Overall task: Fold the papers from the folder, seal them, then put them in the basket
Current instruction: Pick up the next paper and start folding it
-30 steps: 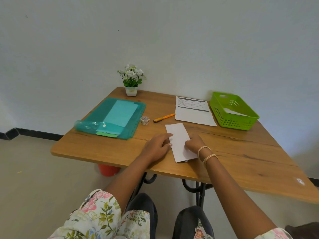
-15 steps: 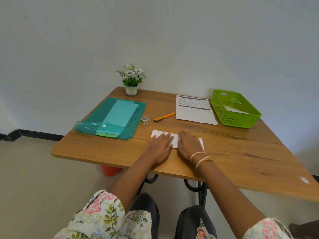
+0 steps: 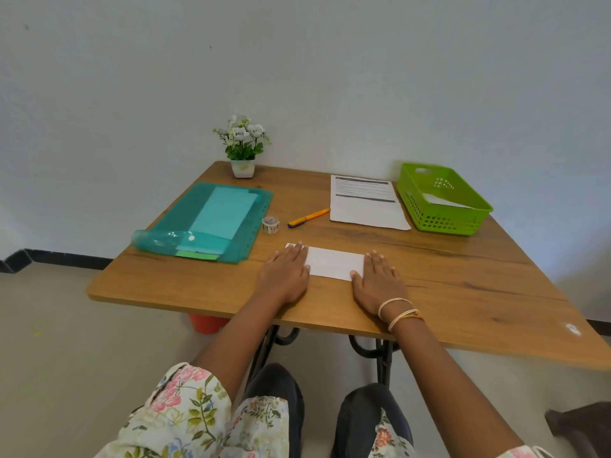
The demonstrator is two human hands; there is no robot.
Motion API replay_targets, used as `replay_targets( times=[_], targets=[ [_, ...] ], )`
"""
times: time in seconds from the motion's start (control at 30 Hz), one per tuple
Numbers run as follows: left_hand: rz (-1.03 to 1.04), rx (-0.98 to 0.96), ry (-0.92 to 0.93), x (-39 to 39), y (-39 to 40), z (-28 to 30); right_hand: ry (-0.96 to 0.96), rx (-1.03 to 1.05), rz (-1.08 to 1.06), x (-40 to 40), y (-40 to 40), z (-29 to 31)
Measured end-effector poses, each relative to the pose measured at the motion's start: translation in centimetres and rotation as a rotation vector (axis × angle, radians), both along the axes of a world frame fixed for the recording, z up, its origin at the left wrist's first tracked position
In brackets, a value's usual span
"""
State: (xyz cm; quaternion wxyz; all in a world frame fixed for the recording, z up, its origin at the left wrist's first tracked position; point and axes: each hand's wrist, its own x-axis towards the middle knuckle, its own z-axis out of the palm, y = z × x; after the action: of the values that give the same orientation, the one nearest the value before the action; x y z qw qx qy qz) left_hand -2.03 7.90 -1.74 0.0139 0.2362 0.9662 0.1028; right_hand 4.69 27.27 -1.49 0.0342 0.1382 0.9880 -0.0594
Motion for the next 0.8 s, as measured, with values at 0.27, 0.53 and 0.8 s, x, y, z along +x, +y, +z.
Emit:
replay_targets(
  times=[0.27, 0.53, 0.8],
  targets=[
    [-0.003, 0.05, 0.029, 0.2, -0.2, 0.1, 0.061, -0.004, 0.279, -0.8, -1.9, 1.0],
    [-0.008, 0.171, 0.251, -0.2, -4.5, 0.5, 0.024, 0.033, 0.133, -2.8, -1.3, 1.9],
    [0.166, 0.184, 0.385, -1.8, -12.8, 2.0, 0.28, -0.179, 0.282, -4.3, -11.2, 4.2]
  ],
)
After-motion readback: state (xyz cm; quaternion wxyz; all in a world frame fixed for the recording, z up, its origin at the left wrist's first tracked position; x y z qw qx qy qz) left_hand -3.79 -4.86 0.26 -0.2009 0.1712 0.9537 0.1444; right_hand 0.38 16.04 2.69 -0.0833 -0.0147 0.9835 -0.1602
